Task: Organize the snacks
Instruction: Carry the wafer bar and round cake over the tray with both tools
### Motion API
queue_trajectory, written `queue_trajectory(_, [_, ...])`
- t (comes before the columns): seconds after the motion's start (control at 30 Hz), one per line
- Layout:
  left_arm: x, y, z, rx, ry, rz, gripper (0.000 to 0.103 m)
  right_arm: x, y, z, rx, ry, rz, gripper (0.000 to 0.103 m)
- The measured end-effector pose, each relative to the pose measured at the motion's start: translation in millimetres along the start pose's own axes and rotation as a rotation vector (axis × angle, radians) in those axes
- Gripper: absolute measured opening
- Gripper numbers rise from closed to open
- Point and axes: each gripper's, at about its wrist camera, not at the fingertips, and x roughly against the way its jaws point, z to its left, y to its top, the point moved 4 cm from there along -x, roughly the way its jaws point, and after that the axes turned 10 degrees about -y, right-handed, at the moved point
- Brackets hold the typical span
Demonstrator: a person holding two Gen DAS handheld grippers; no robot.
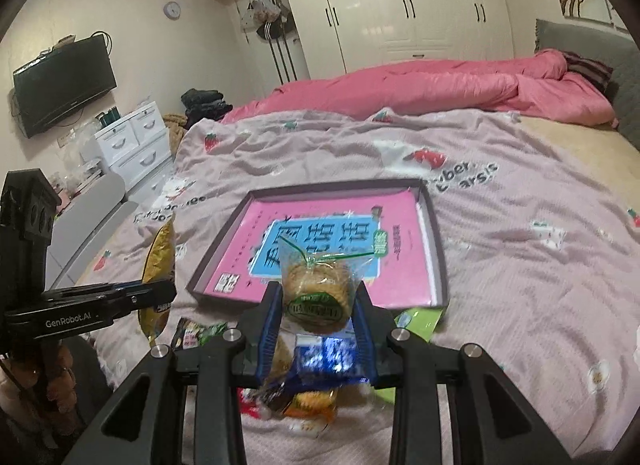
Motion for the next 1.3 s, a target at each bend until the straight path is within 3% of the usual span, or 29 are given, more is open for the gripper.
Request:
queue_trajectory(0.67, [-39.3,40.4,19.6,0.017,0.076,-0.025,0.016,-35.3,30.5,-22.2,-0.031,-0.035,-0.031,0.035])
queue_trajectory(1.07, [-72.4,49.1,44.5,0.047,0.140,0.011,0.016,-87.9,25.7,-52.5,-0.087,-0.065,0.096,0.035])
queue_trajectory(1.3, [-87.6,47.9,51.3,0.054,0.152,0.038,0.016,-98.6,22.3,-55.1,-0.080,-0.073,0.127,0.035])
